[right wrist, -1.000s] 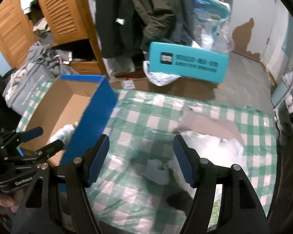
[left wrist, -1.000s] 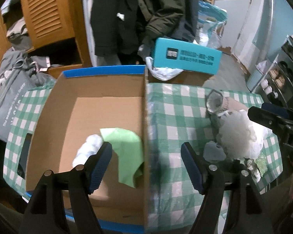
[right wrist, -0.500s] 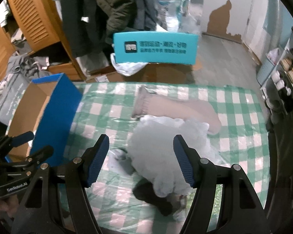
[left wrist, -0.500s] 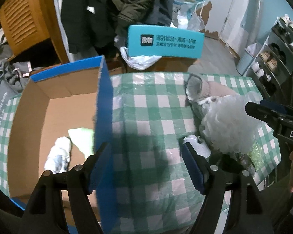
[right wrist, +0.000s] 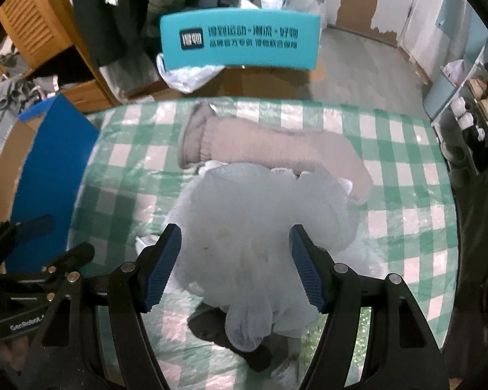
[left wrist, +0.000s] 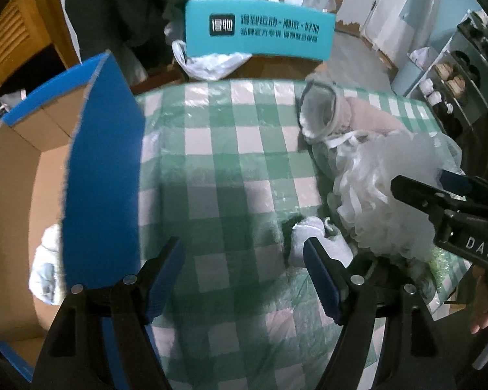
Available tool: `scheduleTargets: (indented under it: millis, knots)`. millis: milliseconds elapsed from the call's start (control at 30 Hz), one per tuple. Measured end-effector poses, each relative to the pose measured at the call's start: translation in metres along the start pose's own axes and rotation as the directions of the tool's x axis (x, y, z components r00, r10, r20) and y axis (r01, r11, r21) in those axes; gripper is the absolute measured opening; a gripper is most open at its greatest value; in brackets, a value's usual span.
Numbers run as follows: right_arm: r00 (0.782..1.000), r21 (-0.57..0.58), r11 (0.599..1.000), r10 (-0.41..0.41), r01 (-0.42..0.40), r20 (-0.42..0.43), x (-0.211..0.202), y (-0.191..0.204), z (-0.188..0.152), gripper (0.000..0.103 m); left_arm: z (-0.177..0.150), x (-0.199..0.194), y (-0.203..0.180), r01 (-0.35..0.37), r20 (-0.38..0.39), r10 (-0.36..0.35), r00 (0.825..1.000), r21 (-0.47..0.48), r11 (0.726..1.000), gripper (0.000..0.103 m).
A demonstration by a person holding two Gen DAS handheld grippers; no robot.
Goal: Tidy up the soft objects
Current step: 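Grasp the white mesh bath puff with the right tool while the left tool grasps the grey sock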
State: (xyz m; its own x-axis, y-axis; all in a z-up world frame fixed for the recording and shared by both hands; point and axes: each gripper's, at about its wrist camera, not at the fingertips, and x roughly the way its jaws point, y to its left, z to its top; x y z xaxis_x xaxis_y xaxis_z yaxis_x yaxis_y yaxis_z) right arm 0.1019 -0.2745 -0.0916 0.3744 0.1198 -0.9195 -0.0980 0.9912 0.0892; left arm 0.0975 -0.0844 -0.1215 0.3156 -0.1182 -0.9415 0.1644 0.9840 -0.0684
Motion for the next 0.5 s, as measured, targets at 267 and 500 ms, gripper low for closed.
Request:
scheduleTargets:
  millis: [267,500]
  knots:
    - [0.998,-0.059,0.998,-0.035,0.032,-0.059,0.030,0.002,-0.006,0.076,-0.002,0.020,-0.004,-0.003,-0.046,0.004,0.999,0.006,1.000,0.077]
    - [0.991,-0.108,0.993,-0.063,0.051,-0.116,0.050,0.002,-0.016,0.084,-0.001,0.027,-0.009,0.000,-0.065,0.001,0.998,0.016,1.000,0.077]
